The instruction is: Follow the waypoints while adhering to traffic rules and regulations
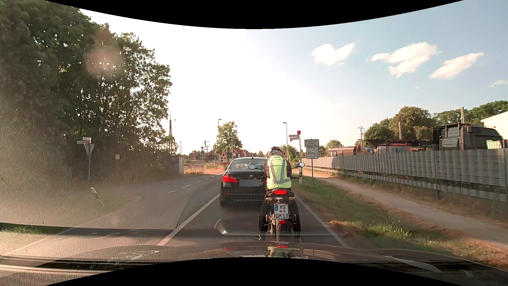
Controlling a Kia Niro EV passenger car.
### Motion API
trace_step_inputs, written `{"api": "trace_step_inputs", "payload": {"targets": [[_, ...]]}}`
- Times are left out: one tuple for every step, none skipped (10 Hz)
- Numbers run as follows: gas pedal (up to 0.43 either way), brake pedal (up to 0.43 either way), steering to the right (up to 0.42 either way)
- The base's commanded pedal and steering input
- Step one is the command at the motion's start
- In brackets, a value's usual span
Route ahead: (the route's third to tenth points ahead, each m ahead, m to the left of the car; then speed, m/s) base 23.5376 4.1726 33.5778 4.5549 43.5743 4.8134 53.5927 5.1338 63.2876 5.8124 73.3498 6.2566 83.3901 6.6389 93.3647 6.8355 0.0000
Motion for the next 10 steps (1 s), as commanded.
{"api": "trace_step_inputs", "payload": {"targets": [[0.000,0.000,0.006],[0.000,0.000,0.006],[0.000,0.000,0.006],[0.000,0.000,0.006],[0.000,0.000,0.006],[0.000,0.000,0.006],[0.000,0.000,0.006],[0.000,0.000,0.006],[0.000,0.000,0.006],[0.000,0.000,0.006]]}}
